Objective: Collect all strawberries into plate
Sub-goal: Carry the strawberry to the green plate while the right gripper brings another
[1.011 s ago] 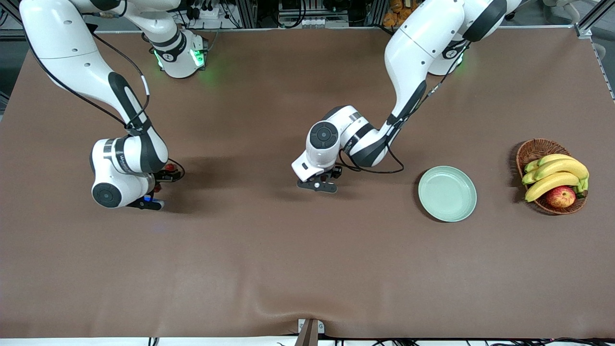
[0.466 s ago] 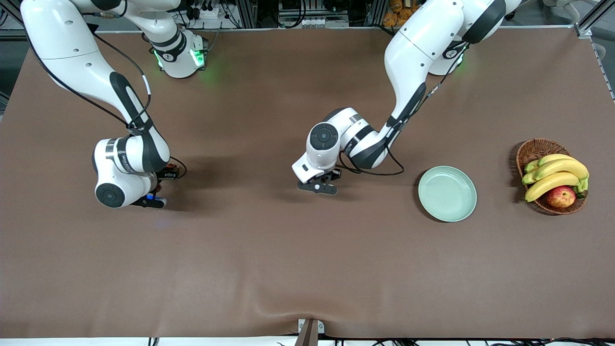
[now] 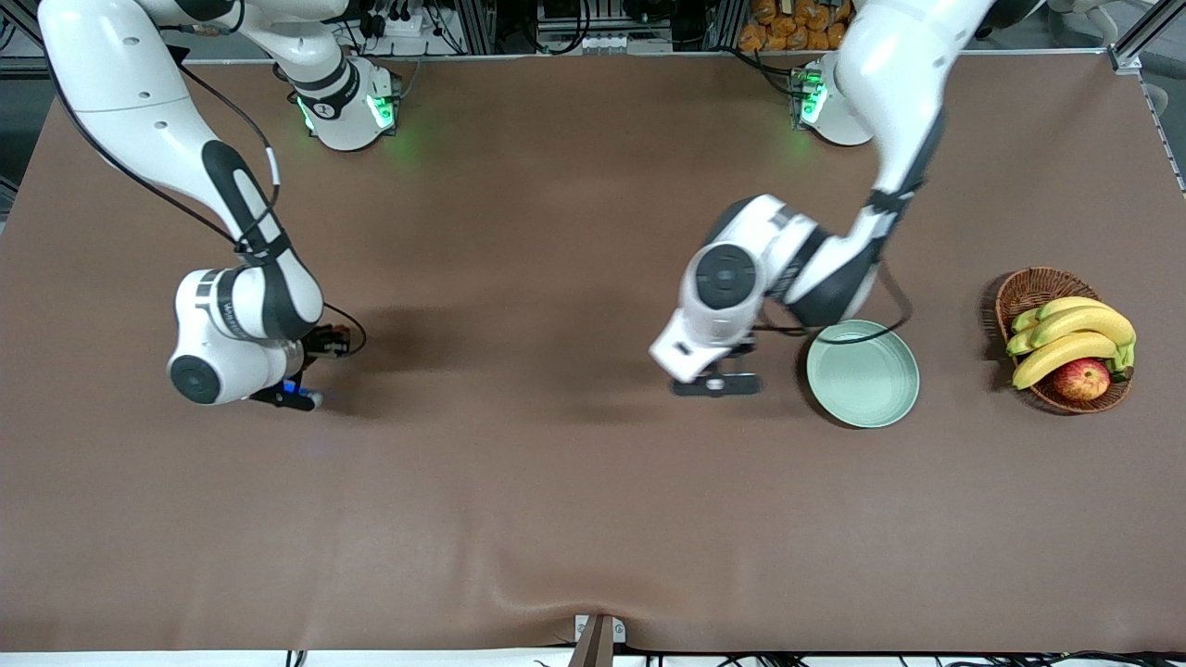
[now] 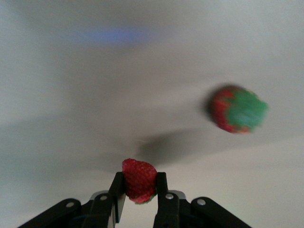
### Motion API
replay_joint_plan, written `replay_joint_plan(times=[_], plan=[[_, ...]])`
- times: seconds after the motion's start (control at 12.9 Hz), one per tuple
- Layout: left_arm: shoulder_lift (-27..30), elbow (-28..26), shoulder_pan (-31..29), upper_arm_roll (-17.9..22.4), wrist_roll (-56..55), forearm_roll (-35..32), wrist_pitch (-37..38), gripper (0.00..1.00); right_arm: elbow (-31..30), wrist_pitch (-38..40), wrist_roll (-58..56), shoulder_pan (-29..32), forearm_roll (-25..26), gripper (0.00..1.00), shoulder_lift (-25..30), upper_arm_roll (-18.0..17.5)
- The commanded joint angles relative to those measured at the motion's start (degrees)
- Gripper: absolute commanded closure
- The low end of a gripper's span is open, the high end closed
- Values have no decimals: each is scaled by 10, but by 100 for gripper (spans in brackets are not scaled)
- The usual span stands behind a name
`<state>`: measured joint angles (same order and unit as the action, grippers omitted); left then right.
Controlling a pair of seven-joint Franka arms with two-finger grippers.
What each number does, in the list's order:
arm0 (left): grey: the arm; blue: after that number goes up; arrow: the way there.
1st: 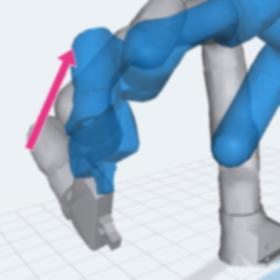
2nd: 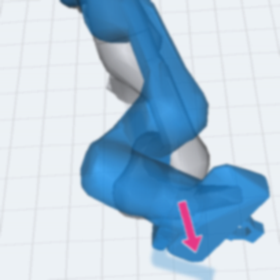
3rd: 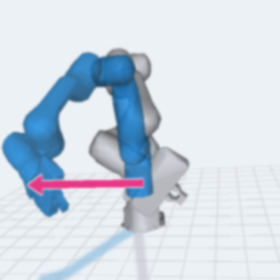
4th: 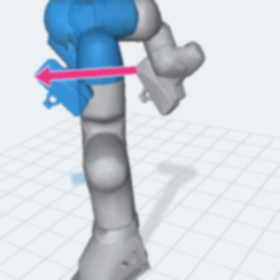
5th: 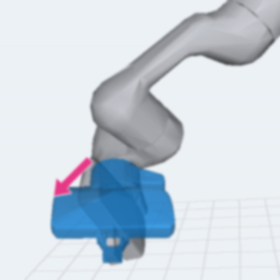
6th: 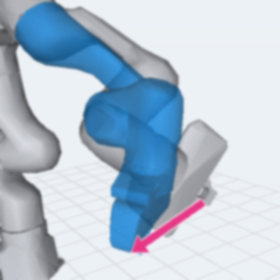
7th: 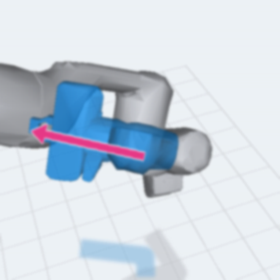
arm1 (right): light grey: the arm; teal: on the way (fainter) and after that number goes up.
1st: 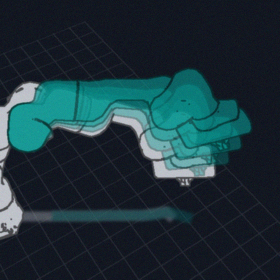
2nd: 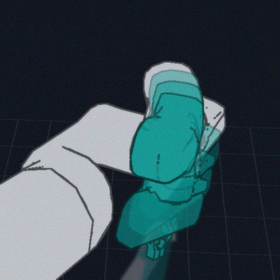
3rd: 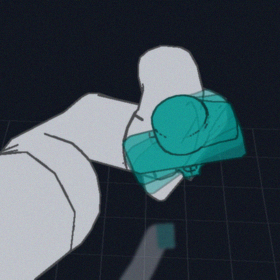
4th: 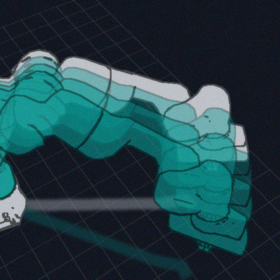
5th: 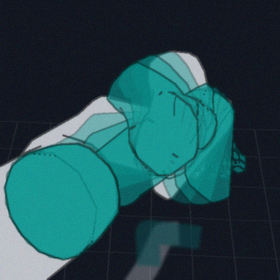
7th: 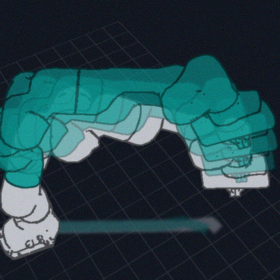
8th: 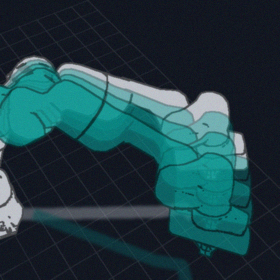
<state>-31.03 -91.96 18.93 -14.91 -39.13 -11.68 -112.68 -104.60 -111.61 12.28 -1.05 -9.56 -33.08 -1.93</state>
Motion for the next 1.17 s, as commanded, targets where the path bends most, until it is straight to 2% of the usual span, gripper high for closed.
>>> replay_joint_plan(times=[0.0, 0.23, 0.47, 0.86, 0.93, 1.01, 1.09], plan=[[37, -38, -39, -4, 0, -17, 57, 100, 73, 12, 9, -41, -76, 100, 7, -4], [42, -57, -94, -5, 24, -17, 62, 100, 113, 0, 108, -138, -184, 100, 4, -4], [29, -77, -151, -6, 42, -44, 40, 100, 118, -125, 206, -248, -283, 100, -18, -4], [-17, -107, -219, -6, 79, -50, -67, 100, 162, -294, 237, -365, -378, 100, -101, -4], [-24, -113, -226, -6, 82, -50, -90, 87, 174, -324, 237, -384, -388, 100, -118, -4], [-26, -113, -231, -6, 88, -50, -97, 62, 185, -347, 237, -396, -395, 100, -133, -4], [-25, -113, -231, -6, 92, -50, -97, 3, 196, -360, 237, -408, -406, 100, -145, -4]])
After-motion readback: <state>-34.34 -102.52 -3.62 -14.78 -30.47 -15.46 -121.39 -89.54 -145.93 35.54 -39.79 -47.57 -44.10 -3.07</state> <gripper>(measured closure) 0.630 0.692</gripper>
